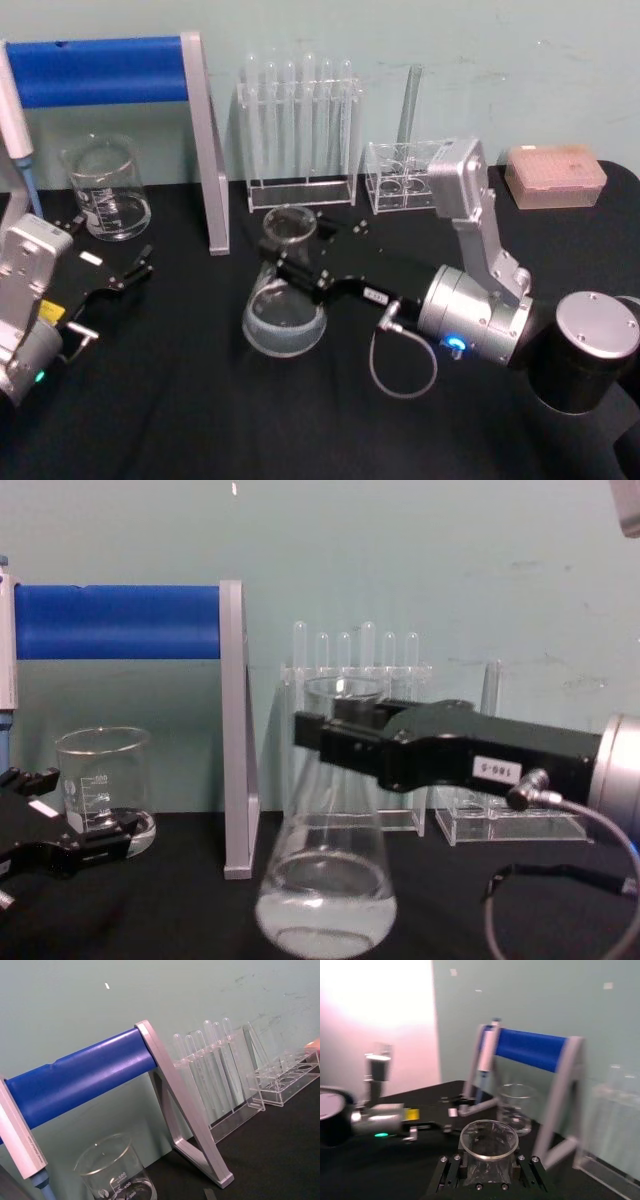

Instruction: Grasp the erlenmeyer flask with one hand, shake it three times, then place it back.

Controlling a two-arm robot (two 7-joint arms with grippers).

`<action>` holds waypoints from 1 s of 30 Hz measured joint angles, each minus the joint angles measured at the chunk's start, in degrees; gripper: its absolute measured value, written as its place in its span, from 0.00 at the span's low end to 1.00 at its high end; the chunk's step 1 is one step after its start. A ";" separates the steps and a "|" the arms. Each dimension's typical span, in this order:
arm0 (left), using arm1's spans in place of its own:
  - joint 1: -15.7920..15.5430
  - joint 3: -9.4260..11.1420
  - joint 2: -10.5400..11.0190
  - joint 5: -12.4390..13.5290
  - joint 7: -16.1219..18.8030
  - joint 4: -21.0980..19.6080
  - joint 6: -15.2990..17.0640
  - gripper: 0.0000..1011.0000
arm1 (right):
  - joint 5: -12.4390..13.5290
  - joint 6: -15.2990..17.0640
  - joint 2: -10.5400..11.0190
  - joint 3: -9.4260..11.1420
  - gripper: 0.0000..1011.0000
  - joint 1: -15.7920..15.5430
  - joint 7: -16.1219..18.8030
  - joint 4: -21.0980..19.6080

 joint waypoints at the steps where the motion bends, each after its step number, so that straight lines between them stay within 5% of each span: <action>1: 0.00 0.00 0.00 0.00 0.00 0.00 0.00 0.99 | 0.23 -0.13 0.19 -0.38 0.44 0.07 0.65 -0.09; 19: 0.00 0.00 0.00 0.00 0.00 0.00 0.00 0.99 | 3.85 -3.84 5.11 -7.96 0.44 2.20 14.36 -2.06; 24: 0.00 0.00 0.00 0.00 0.00 0.00 0.00 0.99 | 4.24 -4.31 5.56 -8.61 0.44 2.68 14.59 -2.03; 30: 0.00 0.00 0.00 0.00 0.00 0.00 0.00 0.99 | 4.19 -4.88 5.05 -7.92 0.44 3.04 10.16 -0.79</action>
